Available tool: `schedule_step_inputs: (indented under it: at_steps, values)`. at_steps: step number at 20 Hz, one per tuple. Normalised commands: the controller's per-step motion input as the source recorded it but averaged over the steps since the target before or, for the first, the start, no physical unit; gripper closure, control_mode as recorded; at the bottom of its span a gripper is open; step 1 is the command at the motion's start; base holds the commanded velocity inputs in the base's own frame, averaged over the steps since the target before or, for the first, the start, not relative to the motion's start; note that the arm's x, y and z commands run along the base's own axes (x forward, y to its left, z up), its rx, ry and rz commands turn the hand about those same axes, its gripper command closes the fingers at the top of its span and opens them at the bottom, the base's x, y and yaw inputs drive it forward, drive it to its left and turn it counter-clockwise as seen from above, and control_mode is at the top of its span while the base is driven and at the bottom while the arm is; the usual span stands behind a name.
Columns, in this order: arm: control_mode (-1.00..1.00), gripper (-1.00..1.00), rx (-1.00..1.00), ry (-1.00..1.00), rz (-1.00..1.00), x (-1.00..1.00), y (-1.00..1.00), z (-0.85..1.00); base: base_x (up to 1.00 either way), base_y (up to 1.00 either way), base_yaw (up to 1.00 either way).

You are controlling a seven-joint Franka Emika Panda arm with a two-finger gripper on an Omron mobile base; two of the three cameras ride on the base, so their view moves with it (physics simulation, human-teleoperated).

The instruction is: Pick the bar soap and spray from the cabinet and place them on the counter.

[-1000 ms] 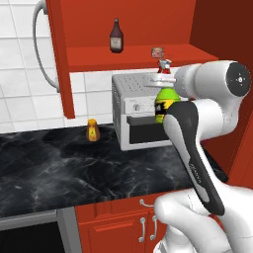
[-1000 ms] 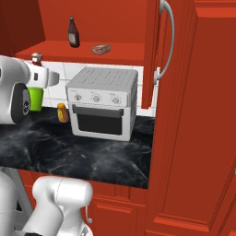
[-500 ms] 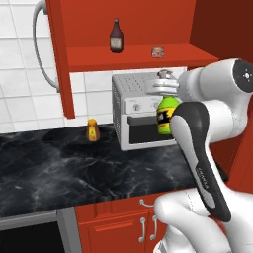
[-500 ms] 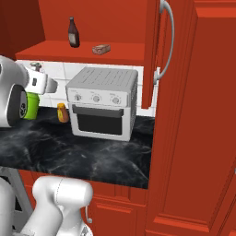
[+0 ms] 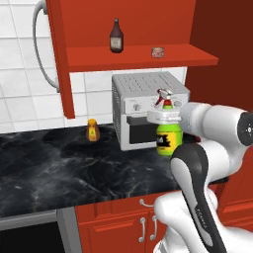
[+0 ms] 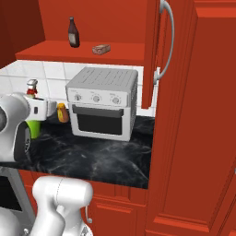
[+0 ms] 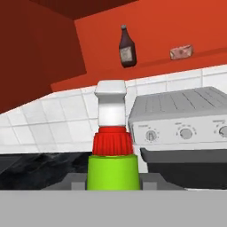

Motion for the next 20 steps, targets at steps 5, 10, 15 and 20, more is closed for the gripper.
schedule_step_inputs:
  at_steps: [5, 10, 15, 20]
  values:
    - [-1.0, 1.0, 0.01, -0.09, 0.05, -0.02, 0.04, -0.22, 0.0, 0.0, 0.0]
    - [-1.0, 1.0, 0.03, 0.0, 0.05, -0.05, 0.13, -0.18, 0.0, 0.0, 0.0]
    - [-1.0, 1.0, 0.01, -0.04, 0.05, -0.2, 0.32, -0.49, 0.0, 0.0, 0.0]
    - [-1.0, 1.0, 0.0, -0.09, 0.03, 0.0, 0.3, -0.59, 0.0, 0.0, 0.0]
